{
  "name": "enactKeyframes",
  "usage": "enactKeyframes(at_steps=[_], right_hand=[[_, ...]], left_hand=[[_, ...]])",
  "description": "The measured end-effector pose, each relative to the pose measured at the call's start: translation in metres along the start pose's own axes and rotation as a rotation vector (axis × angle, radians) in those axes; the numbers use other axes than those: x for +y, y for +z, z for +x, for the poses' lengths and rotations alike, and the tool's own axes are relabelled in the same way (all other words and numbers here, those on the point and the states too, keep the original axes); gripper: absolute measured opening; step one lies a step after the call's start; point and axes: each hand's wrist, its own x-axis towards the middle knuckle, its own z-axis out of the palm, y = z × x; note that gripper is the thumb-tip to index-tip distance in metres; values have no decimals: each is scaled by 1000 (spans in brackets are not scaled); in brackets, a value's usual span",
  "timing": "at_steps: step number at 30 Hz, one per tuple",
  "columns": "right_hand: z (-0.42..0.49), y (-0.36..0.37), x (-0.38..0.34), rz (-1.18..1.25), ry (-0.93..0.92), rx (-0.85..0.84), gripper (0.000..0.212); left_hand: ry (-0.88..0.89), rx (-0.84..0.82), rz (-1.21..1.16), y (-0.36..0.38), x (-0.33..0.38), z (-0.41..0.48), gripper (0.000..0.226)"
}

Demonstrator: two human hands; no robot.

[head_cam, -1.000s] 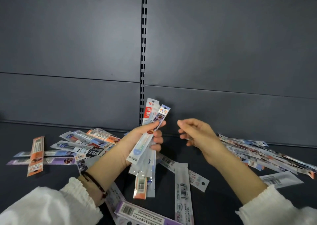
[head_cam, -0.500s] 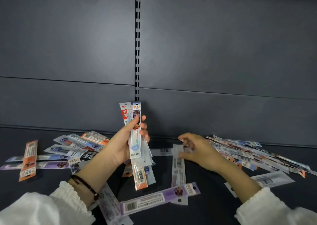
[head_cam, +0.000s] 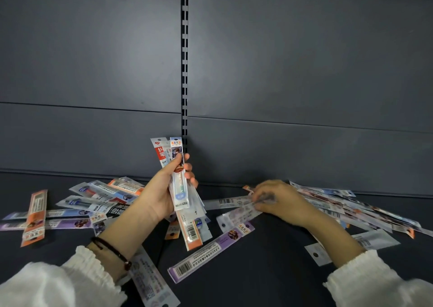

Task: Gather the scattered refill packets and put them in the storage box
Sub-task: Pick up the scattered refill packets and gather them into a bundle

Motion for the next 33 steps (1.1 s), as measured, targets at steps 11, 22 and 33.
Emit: enactKeyframes(at_steps=[11, 22, 33], right_hand=[[-2, -11, -42, 696, 290, 407, 3], [-2, 19, -104, 1052, 256, 180, 10], [-4, -4, -55, 333, 31, -206, 23]], left_hand=[[66, 10, 142, 13, -10, -8, 17], [9, -115, 363, 31, -24, -21, 37], [150, 75, 55, 10, 13, -10, 24]])
